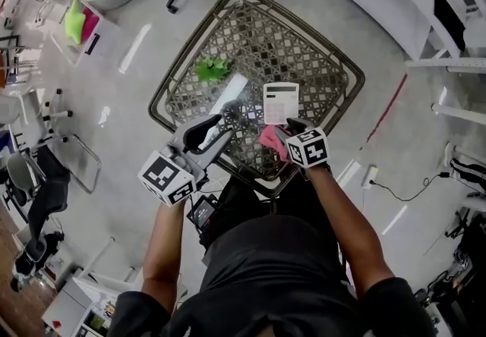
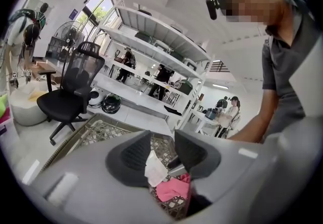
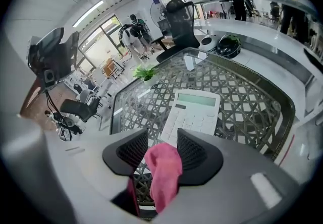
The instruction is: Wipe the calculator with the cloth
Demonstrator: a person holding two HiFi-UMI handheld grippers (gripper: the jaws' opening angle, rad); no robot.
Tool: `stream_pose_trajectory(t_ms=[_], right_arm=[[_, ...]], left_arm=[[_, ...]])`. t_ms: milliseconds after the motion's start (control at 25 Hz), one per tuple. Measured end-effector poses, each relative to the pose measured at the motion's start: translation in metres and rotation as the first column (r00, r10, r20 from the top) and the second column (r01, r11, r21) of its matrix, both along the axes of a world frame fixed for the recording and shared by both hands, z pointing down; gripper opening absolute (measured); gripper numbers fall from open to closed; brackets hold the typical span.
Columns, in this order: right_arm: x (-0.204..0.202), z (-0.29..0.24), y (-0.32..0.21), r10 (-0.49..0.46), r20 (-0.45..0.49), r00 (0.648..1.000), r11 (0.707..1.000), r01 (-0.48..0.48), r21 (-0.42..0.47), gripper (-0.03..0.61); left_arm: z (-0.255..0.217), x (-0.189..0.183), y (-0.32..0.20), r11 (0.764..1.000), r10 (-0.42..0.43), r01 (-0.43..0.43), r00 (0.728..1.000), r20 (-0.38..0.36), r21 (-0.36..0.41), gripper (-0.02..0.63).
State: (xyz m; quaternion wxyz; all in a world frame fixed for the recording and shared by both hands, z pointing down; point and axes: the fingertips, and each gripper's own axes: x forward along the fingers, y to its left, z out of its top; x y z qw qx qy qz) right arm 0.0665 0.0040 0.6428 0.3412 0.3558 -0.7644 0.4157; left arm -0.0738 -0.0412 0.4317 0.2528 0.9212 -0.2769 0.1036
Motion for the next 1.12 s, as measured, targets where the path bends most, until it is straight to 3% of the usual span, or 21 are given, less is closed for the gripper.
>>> stream_pose_trajectory(t_ms=[680, 1120], right_arm=[[-0.005, 0.066, 0.01, -0.046, -0.054, 0.997, 0.99, 0.039, -0.132, 0.206], [-0.001, 0.088, 0.066, -0.174, -0.139, 0.975, 0.97, 0.145, -0.195, 0.241]], left_arm=[[0.02, -0.014, -0.018, 0.999, -0.003, 0.004, 1.0, 0.015, -0.044, 0.169], [0.031, -0.021, -0.022, 0.998, -0.009, 0.009, 1.0, 0.009, -0.061, 0.169]])
